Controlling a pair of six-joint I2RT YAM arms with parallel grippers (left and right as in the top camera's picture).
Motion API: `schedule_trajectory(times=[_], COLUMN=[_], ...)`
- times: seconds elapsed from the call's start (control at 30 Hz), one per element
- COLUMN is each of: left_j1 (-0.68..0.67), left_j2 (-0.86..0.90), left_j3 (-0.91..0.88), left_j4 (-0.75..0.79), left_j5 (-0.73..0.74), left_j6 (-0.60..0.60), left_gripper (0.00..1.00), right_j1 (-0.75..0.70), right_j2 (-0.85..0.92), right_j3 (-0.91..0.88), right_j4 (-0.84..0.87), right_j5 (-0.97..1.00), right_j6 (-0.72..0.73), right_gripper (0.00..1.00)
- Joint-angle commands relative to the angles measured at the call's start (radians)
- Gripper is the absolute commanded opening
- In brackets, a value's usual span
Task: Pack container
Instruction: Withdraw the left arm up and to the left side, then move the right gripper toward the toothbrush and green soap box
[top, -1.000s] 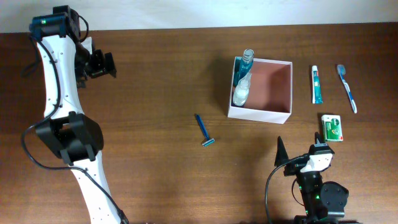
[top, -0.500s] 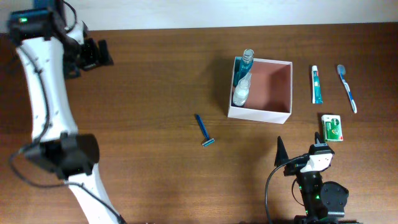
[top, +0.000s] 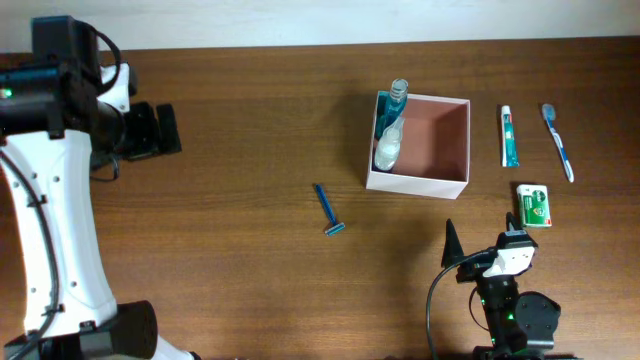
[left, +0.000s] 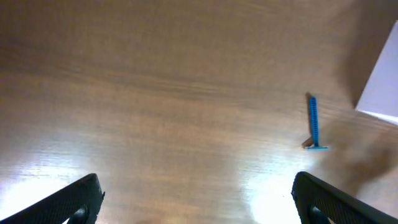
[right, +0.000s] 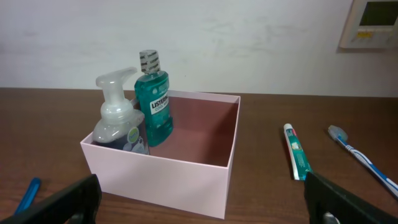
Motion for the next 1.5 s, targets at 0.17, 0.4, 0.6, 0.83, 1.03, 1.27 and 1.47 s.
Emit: schedule_trajectory(times=[0.17, 0.4, 0.6, 0.83, 1.03, 1.27, 1.47], left_j1=[0.003, 0.003, 0.002, 0.003, 0.002, 0.003, 0.002], left_j2=[-0.013, -0.013, -0.013, -0.013, -0.013, -0.013, -0.013], left_j3=[-0.09, -0.09, -0.09, -0.09, -0.09, -0.09, -0.09], left_j4=[0.06, 0.08, 0.08, 0.09, 0.09, 0.09, 0.09], left_j5=[-0.023, -0.023, -0.023, -0.023, -0.023, -0.023, -0.023], left_j6=[0.016, 0.016, 0.016, 0.016, 0.016, 0.016, 0.016], left_gripper=[0.99, 0.99, 0.99, 0.99, 0.99, 0.99, 0.99], right_j1=[0.009, 0.009, 0.009, 0.009, 0.008, 0.007, 0.007], right_j2=[-0.008, -0.008, -0.008, -0.008, -0.008, 0.035, 0.322], right_j3=[-0.006, -0.006, -0.006, -0.006, -0.006, 0.118, 0.496], right_j4=[-0.004, -0.004, -0.004, -0.004, 0.157, 0.226, -0.043], right_j5=[0.005, 0.005, 0.006, 0.005, 0.017, 0.078, 0.148], right_j6=[0.001, 0.001, 0.0, 0.001, 0.001, -0.05, -0.251], right_gripper=[0.99, 0.99, 0.99, 0.99, 0.99, 0.99, 0.99])
